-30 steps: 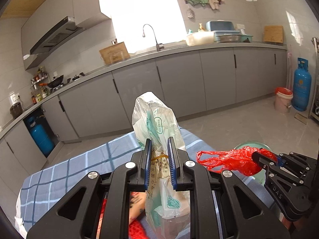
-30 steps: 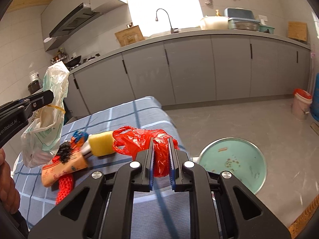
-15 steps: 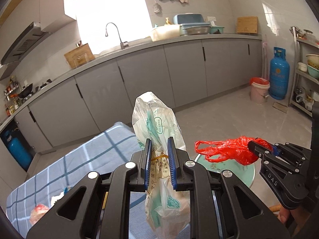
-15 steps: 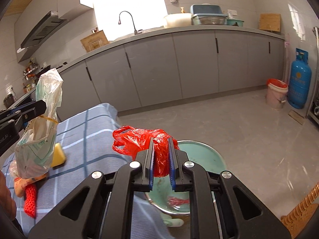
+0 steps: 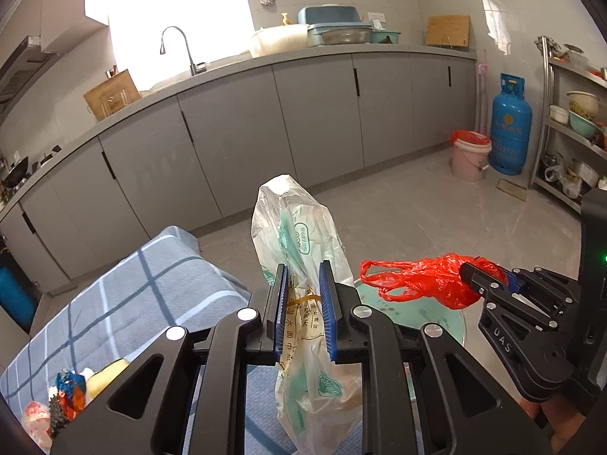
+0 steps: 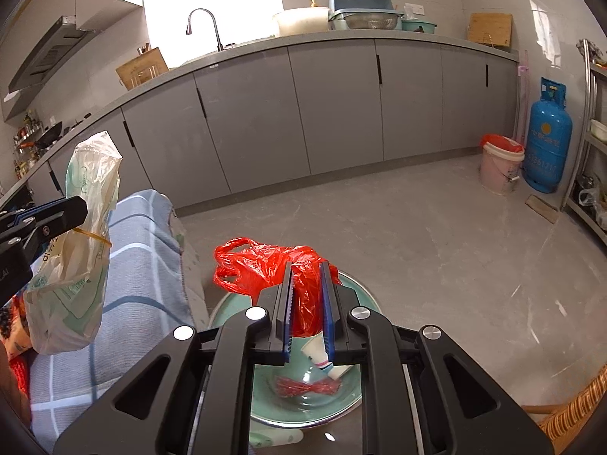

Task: Collect trash
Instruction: 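Carry both bags to the green basin and release them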

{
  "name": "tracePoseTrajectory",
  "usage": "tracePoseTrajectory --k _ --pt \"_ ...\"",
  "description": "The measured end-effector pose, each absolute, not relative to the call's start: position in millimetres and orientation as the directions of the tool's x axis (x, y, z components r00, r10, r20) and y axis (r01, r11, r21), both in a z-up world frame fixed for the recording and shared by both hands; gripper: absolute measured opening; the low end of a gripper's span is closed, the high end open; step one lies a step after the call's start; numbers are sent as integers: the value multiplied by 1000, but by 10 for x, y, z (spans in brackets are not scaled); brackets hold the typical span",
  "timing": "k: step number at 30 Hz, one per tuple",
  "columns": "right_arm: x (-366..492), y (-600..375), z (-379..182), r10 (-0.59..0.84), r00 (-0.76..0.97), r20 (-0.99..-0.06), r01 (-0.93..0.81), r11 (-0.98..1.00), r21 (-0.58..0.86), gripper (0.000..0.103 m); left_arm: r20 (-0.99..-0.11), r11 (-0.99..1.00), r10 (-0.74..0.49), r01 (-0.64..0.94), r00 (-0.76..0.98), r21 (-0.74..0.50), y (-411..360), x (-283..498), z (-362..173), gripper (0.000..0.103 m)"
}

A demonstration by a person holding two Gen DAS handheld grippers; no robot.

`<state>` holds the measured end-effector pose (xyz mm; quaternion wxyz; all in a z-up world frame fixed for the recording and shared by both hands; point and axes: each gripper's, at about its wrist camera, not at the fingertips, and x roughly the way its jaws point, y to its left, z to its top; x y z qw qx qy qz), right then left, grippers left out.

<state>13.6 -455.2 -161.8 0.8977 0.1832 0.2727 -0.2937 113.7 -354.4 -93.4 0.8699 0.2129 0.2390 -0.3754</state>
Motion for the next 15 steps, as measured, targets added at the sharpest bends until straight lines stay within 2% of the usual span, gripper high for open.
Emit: tracePoseTrajectory --k 3,4,6,7,8,9,10,11,15 --pt "139 -4641 -1696 -431 666 -609 637 753 165 16 -585 603 -564 775 583 191 -3651 1122 -1003 20" --pt "156 -4668 -1735 -423 662 -619 639 751 170 17 -590 597 -566 780 576 187 -3677 1129 -1026 23" --pt "155 -4711 -1788 -431 653 -623 650 740 170 18 -591 605 -555 772 585 196 -3709 1148 -1076 39" --pt "154 -4726 -1813 -435 647 -627 657 735 167 24 -592 612 -546 765 593 202 -3715 1163 -1104 56" --pt "149 -4748 -1836 -434 644 -630 660 732 171 27 -589 623 -535 754 605 209 -3720 1173 -1127 66" --pt "144 -4763 -1854 -434 642 -632 663 729 171 27 -586 632 -527 744 616 215 -3716 1194 -1136 68" --pt "141 -4772 -1877 -436 638 -635 667 725 172 33 -586 639 -520 738 622 216 -3704 1220 -1154 71" --pt "136 -4781 -1893 -440 634 -636 672 721 171 43 -591 646 -509 732 625 217 -3693 1252 -1171 73" --pt "116 -4784 -1941 -440 625 -645 680 713 173 44 -605 673 -482 710 634 208 -3616 1353 -1199 73"
